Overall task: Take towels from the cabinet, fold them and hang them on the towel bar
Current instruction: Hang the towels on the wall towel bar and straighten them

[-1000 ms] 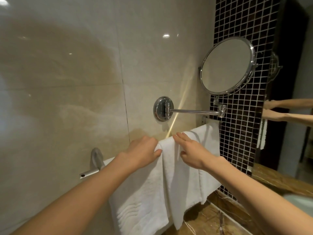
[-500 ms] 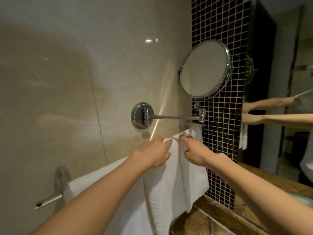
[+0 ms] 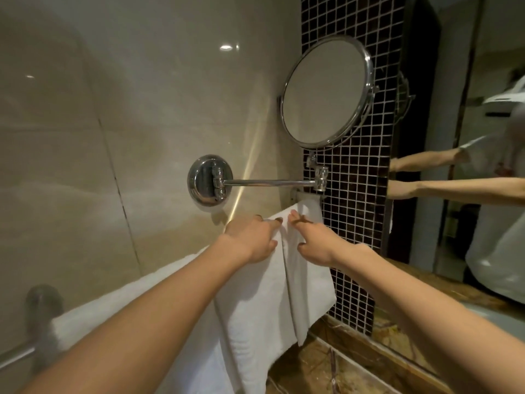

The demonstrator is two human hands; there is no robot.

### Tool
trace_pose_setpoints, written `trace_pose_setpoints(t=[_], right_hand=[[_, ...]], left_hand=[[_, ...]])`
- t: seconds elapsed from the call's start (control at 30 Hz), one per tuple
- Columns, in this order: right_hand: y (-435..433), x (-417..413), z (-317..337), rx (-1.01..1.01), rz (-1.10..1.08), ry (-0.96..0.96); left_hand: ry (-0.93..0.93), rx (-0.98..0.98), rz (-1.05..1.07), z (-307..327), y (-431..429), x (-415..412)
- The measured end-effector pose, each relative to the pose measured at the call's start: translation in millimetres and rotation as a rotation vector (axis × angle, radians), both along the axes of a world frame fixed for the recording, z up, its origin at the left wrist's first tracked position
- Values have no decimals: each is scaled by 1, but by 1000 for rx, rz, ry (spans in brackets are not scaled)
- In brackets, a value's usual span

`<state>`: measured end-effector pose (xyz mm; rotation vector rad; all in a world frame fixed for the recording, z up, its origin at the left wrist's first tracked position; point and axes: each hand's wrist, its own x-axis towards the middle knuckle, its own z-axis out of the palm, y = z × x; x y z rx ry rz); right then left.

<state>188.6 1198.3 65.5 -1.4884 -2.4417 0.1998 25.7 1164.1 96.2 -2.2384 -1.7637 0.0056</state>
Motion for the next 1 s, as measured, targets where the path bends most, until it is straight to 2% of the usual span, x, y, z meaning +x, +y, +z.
trace_pose_setpoints(t=[0.13, 0.23, 0.4, 0.77, 1.0], right_hand=[[-13, -8, 5, 39, 8, 26], [-32, -23, 10, 103, 95, 70], [-52, -55, 18, 153, 183, 2], [-65, -66, 25, 174, 167, -46], [-86, -81, 19, 167, 268, -12]], left_hand=[[-25, -28, 50, 3, -11, -8], [-62, -54, 137, 10, -24, -21], [-41, -150, 220, 23, -46, -44], [-88, -97, 234, 20, -73, -65], [-129, -90, 278, 11, -94, -88]])
